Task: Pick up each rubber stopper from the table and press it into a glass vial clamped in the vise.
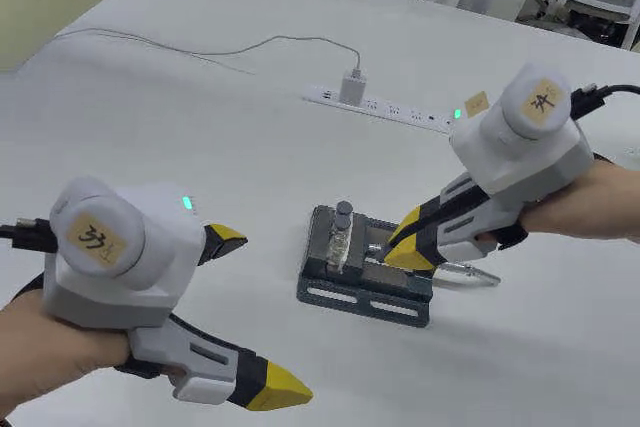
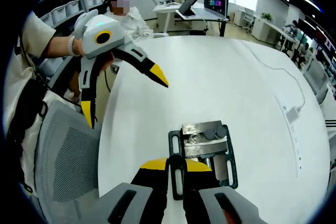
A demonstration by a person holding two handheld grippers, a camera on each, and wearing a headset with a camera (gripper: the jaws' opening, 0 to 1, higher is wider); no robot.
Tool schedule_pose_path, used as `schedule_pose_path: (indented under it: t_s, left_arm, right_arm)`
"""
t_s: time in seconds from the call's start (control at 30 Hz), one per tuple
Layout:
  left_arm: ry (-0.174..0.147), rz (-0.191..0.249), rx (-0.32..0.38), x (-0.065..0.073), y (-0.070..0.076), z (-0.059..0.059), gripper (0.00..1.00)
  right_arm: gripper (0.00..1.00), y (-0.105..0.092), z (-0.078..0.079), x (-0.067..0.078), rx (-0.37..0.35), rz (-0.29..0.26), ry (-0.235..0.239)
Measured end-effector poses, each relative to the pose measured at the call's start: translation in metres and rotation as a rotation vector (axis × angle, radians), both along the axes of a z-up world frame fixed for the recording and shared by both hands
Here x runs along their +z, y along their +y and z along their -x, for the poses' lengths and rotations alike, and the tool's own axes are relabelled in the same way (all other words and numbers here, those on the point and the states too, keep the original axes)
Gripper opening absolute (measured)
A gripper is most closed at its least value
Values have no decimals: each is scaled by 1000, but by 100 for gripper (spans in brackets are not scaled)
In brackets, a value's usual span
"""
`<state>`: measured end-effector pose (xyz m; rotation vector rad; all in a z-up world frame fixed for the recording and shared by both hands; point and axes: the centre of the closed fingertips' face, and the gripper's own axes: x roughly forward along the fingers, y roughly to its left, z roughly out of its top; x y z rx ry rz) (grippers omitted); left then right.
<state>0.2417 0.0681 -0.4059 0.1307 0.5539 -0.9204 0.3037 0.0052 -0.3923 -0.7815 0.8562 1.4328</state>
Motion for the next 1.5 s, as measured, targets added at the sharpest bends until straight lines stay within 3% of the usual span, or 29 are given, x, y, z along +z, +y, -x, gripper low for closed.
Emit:
schedule_pose_path:
  t_s: [0.1,0.37,0.97,1.3,1.5]
  left_arm:
    - [-17,-13,8,0,3,-3,99]
    - [-20,-2,27,0,5,-4,99]
    - [4,22,52,-9,7,1,99]
    - [18,30,73,-13,13,3,99]
    - [23,35,82,-14,14,3,99]
  right_arm:
    - [5,4,-4,0,23,20,-7]
    - [5,16,-10,-4,82,72,-23]
    - [5,34,-28,-26,174,167,-40]
    - [5,34,-32,-33,174,201,-31]
    - [5,33,-34,-35,198,250,-54]
